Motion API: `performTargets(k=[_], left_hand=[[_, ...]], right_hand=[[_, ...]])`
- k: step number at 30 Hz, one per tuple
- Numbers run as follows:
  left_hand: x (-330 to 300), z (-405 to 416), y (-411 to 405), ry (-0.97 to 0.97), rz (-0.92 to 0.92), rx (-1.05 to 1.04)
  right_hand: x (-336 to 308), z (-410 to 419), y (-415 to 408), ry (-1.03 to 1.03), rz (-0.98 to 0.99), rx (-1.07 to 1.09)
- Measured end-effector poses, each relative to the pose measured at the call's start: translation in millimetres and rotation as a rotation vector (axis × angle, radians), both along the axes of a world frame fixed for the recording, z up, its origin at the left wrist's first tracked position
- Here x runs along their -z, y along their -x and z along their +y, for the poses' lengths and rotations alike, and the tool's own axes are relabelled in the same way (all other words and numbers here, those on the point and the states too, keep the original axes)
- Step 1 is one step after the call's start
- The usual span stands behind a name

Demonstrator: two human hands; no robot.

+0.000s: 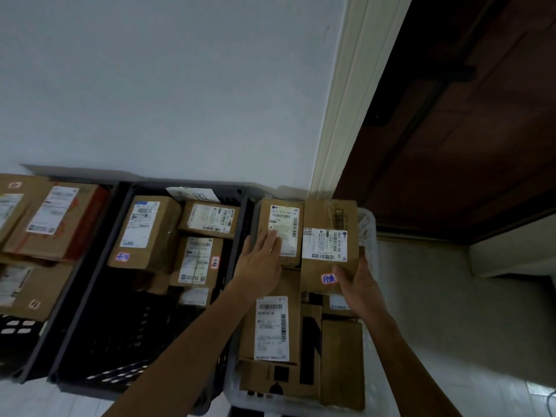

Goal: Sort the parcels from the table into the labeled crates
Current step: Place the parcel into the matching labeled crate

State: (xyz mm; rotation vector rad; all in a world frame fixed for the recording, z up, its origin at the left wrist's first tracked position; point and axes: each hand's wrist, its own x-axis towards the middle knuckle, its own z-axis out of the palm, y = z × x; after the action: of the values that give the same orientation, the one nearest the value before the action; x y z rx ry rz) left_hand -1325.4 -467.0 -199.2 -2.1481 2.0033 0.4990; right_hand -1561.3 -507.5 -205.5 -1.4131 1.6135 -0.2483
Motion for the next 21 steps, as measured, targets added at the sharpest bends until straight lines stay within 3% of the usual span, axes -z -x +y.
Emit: performTargets(k=[10, 16, 21], left_hand=[[-9, 20, -3, -0.061, 0.048, 0.005], [-8, 65, -5, -0.103, 0.026, 0.057], [-31, 63, -12, -0.013, 0.073, 0.052]], right_hand=[[-8, 10, -6, 0.043, 0.038, 0.016], [-22, 21, -15, 0.187, 0.301, -0.077], [-47, 23, -30, 0.266, 0.410, -0.218]])
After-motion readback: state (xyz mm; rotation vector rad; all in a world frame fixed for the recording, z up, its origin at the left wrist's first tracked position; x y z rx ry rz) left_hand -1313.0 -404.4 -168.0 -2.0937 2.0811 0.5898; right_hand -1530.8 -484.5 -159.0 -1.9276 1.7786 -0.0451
